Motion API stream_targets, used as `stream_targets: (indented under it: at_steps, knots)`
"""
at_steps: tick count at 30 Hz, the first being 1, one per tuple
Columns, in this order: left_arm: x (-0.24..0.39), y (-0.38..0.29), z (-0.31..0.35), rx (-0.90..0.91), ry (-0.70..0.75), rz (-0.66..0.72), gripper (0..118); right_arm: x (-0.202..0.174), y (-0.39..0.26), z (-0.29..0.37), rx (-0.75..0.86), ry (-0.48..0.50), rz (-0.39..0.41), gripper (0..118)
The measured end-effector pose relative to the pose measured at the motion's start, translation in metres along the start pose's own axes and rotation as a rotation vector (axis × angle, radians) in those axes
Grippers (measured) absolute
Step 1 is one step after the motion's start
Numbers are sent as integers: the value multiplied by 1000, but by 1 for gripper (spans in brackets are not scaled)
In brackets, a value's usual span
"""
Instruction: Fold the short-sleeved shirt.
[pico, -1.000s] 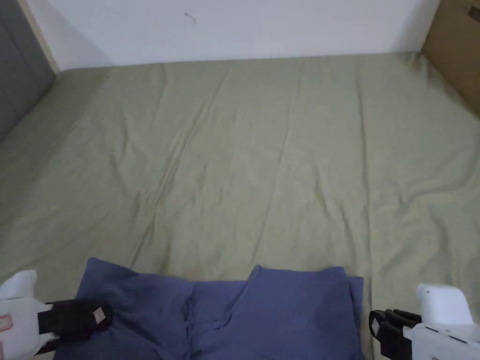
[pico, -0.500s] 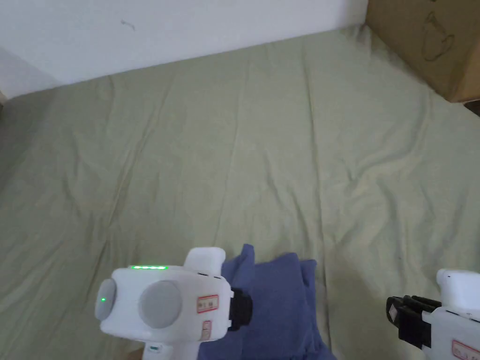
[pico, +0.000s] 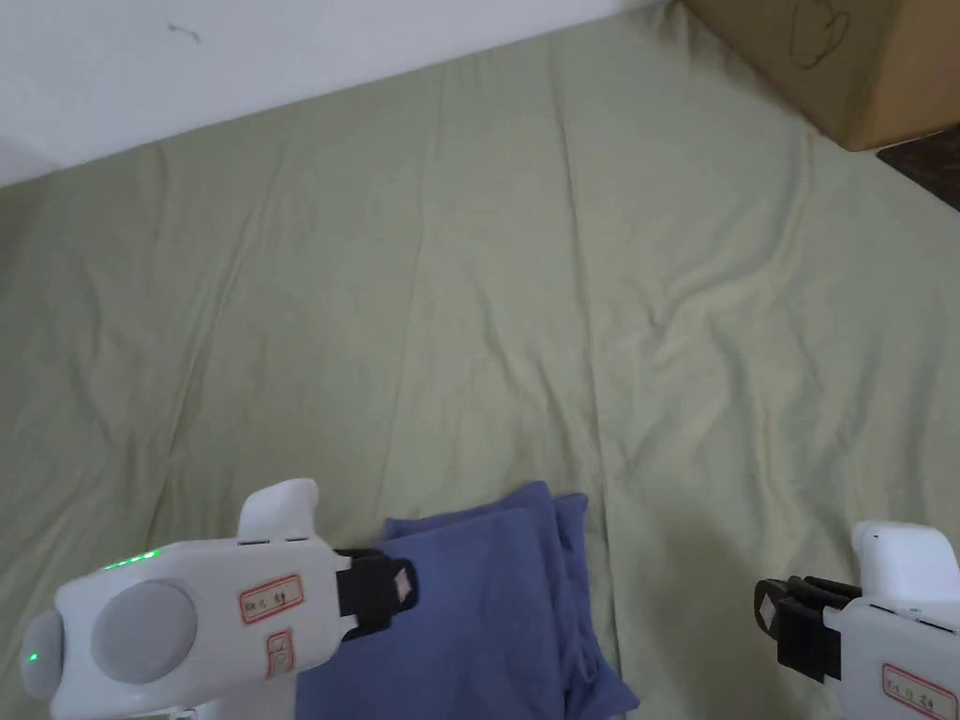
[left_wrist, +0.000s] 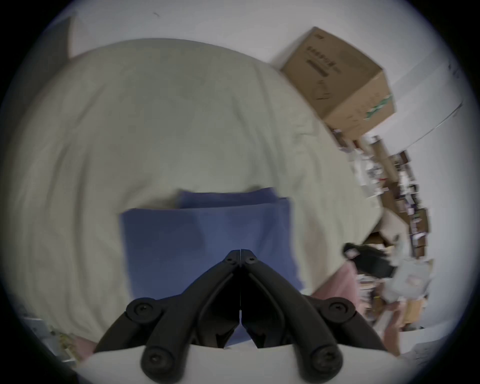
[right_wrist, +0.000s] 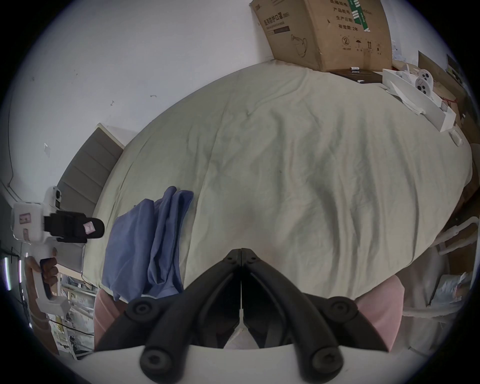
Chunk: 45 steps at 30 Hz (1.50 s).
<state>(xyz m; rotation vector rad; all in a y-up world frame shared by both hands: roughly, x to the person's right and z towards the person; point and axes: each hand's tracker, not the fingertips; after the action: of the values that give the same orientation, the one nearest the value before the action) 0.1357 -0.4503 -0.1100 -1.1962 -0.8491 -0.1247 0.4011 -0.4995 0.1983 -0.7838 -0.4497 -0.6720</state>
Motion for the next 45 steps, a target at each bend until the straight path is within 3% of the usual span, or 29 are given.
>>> stream_targets:
  at_steps: [2,5,10,18,22,26,30,34,37,40,41,43,44,45]
  knots:
    - [-13,-12,-9,-40,29,-1,0,-5,0,-4,-5,14,9,0]
    - [-9,-25,-28,-92,-90,58,0,-11,0,-8,-10,26,22,0]
    - [43,-42,-76,-176,-143,-30,0,-13,1,-8,-18,27,29,0]
    - [92,-37,-80,-186,-185,-132,0,-8,1,-2,-20,-2,28,0]
    - [83,-41,-72,-195,-250,-68,0,-14,2,1,-25,-6,34,0]
    - [42,-39,-33,-97,-399,74,0,-30,8,2,-33,-2,87,0]
    - [-27,-43,13,53,-347,127,0,-66,16,-1,-37,57,165,0]
    - [-92,-66,46,123,-297,262,0,-122,21,-14,-36,123,301,0]
    - [-128,-90,50,142,-342,351,0,-158,17,-36,-66,161,368,0]
    - [-151,-109,44,135,-343,400,0,-179,5,-69,-147,100,429,0]
    - [-154,-113,41,131,-341,407,5,-182,-2,-81,-161,61,479,0]
    - [-157,-118,31,120,-364,428,64,-181,-14,-105,-220,-70,552,0]
    - [-156,-117,25,86,-391,435,86,-178,-19,-110,-231,-73,572,0]
    - [-155,-115,20,83,-432,439,99,-177,-20,-108,-213,-47,551,0]
